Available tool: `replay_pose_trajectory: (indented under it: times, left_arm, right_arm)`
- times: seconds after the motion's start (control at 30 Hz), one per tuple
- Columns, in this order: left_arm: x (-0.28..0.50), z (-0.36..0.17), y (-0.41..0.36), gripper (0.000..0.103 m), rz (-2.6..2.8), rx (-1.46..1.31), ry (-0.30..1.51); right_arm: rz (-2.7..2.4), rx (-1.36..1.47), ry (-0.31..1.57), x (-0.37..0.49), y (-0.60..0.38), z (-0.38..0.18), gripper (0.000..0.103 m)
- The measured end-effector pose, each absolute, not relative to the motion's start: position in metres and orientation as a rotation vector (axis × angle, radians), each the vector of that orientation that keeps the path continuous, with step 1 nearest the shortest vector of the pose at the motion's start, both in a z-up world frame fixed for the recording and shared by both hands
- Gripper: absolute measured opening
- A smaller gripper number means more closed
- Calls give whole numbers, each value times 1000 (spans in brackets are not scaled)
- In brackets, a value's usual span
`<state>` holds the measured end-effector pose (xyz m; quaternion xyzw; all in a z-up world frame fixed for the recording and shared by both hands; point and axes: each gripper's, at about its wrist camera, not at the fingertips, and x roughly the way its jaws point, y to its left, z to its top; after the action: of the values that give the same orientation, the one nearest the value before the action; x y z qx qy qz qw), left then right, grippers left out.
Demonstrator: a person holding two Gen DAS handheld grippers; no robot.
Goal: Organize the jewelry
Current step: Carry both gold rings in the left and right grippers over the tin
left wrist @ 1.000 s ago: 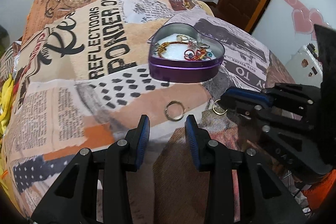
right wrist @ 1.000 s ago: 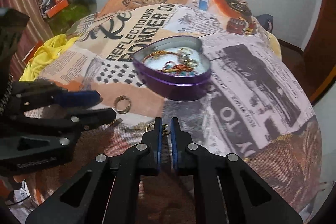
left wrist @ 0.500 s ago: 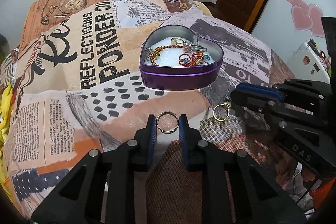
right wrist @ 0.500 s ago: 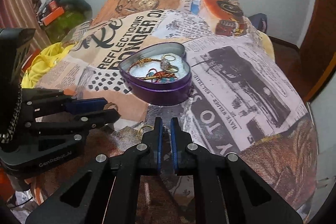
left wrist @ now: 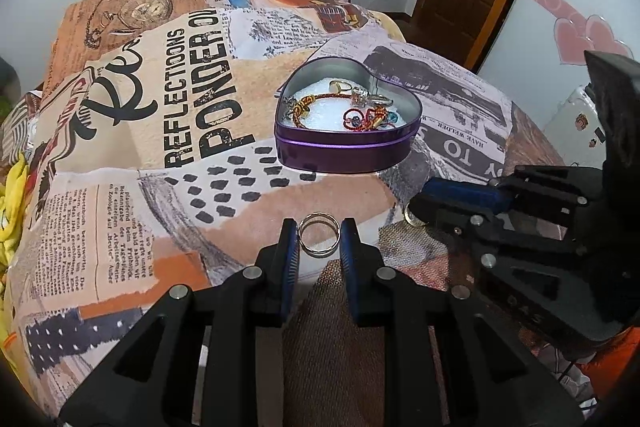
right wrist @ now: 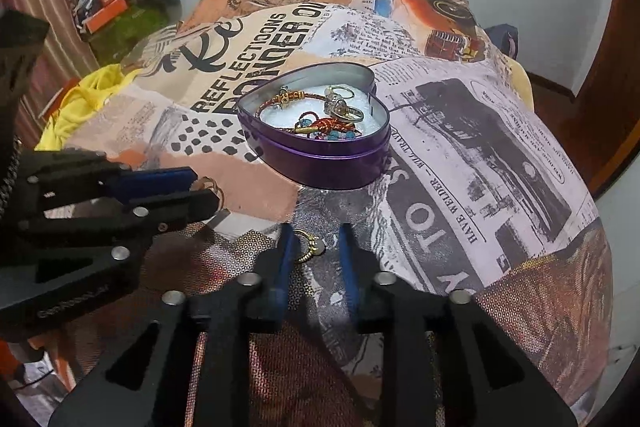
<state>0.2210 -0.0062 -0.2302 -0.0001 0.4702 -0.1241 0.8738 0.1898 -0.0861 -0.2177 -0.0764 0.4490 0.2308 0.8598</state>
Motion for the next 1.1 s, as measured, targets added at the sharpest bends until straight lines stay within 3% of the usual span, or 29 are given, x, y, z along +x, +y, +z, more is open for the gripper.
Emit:
replay_pose_trajectory:
  times: [1.1]
  left_arm:
    - [241,-175,0,21,-253,-11,842]
  right_arm:
    - [484,-73,782,209,-95,-158,8]
